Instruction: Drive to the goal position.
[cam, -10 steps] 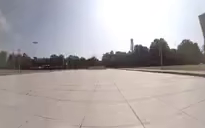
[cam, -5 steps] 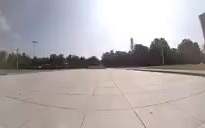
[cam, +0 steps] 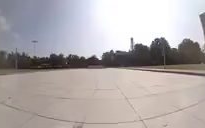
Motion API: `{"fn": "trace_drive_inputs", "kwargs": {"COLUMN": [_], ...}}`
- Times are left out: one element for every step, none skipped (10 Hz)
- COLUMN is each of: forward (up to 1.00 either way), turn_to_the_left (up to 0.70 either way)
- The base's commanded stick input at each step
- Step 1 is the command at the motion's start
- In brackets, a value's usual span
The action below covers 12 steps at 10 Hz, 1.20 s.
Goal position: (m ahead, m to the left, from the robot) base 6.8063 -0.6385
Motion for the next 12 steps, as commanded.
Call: {"fn": "trace_drive_inputs", "kwargs": {"forward": [0.70, 0.70, 0.70, 0.70, 0.70, 0.70, 0.70, 0.70, 0.70, 0.70, 0.70, 0.70], "turn_to_the_left": [0.00, 0.00, 0.00, 0.00, 0.00, 0.00, 0.00, 0.00, 0.00, 0.00, 0.00, 0.00]}}
